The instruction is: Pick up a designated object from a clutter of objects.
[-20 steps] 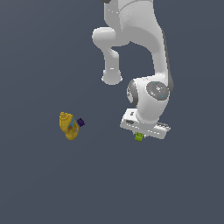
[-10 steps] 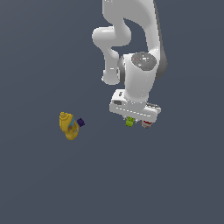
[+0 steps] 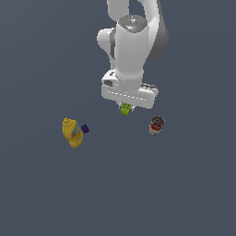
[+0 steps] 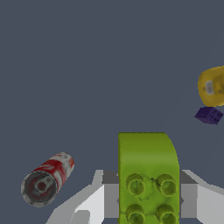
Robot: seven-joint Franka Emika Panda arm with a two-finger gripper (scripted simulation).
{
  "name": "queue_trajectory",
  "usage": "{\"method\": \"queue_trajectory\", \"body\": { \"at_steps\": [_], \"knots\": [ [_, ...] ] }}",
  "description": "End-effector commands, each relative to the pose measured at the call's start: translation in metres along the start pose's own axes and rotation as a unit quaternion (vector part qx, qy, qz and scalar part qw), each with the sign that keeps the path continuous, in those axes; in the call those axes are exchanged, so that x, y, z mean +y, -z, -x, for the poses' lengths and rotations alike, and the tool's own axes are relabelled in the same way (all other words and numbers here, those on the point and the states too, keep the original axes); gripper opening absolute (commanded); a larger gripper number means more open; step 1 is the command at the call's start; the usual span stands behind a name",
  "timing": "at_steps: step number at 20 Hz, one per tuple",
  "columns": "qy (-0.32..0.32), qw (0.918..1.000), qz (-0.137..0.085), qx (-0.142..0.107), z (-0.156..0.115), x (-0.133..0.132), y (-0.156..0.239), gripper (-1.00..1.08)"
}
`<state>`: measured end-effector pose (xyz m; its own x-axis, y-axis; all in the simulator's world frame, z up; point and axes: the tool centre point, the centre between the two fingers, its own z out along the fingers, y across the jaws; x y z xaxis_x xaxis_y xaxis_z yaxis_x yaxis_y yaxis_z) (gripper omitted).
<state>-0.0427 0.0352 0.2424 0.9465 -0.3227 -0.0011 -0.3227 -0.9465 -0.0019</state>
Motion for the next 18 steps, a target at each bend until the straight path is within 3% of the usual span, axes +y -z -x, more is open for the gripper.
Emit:
{"method": "queue_trajectory", "body": {
  "at_steps": [1,11,18],
  "knots": [
    [0.000,1.0000,-0.001,0.000,0.006,0.017,0.021,-1.00],
    [0.000,1.0000,0.000,0.000,0.023,0.073,0.091,-1.00],
    [0.000,1.0000,0.000,0.000,0.028,0.095,0.119,-1.00]
  ]
}}
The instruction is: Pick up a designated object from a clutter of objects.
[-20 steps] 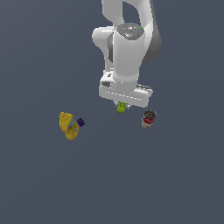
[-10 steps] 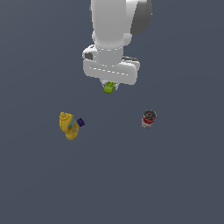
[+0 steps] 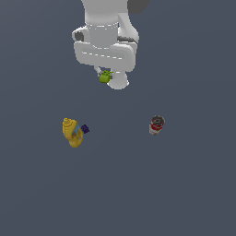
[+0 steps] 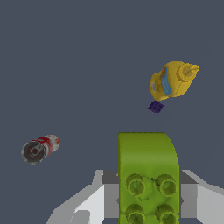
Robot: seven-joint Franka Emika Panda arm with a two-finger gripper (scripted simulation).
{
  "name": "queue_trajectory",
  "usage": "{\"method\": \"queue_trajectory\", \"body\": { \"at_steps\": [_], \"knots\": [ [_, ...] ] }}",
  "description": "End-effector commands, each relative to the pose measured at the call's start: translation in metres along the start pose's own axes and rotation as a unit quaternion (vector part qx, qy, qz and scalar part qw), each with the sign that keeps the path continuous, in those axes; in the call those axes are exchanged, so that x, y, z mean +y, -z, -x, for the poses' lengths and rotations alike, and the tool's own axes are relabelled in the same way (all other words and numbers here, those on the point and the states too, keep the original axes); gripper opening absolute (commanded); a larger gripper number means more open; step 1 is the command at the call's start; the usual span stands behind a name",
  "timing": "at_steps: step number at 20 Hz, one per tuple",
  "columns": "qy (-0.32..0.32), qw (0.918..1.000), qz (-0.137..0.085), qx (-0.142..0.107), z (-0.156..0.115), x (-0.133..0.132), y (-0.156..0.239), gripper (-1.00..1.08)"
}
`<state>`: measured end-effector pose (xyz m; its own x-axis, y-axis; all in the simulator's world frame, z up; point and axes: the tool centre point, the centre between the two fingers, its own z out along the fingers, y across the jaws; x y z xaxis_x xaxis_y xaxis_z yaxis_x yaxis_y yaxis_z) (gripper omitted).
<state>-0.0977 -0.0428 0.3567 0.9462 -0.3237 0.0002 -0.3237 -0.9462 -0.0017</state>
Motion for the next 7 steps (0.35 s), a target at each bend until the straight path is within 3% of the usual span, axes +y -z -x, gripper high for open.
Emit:
{"method": "queue_trajectory", "body": {
  "at_steps": [1,7],
  "knots": [
    [0.000,1.0000,0.000,0.000,0.0014,0.0053,0.0068,-1.00],
    [0.000,1.0000,0.001,0.000,0.0006,0.0073,0.0099,-1.00]
  ]
}}
